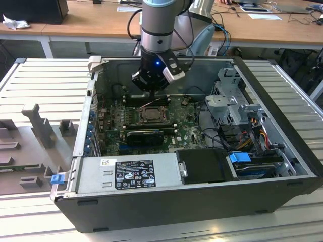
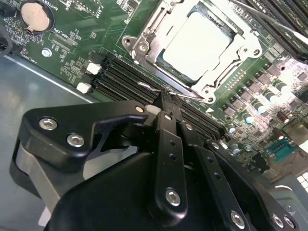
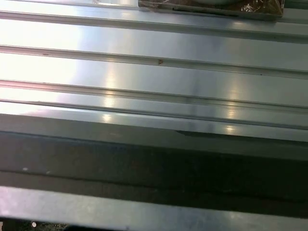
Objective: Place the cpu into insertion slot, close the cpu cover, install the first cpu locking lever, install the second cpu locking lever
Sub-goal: 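Install the first cpu locking lever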
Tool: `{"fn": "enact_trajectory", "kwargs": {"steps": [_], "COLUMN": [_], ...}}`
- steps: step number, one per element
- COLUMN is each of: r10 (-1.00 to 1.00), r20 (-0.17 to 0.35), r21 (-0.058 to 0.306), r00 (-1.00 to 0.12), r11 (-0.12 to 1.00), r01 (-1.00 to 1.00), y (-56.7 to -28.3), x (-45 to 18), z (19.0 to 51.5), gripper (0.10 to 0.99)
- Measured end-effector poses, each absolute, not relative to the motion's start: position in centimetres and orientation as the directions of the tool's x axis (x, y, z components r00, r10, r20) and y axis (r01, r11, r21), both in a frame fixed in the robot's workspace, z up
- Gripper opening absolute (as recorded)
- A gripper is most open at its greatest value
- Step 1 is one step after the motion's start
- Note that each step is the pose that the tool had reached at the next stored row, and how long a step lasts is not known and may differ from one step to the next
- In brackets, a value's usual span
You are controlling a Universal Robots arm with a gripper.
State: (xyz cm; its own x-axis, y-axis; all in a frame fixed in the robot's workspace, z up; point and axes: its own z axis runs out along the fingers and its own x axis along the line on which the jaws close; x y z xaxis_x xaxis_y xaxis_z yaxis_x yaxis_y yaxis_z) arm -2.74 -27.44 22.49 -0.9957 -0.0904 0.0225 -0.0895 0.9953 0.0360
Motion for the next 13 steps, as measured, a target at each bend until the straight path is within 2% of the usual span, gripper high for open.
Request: {"fn": "enact_trajectory", "kwargs": {"steps": [13], "r10": [-0.088], "r20": [0.022], "r21": [0.036], "r00": [-0.996], "r11": [0.996], "r01": [-0.087], "y": [-27.4], "x": [-1.5], "z": [21.1], "gripper": [0.106]}}
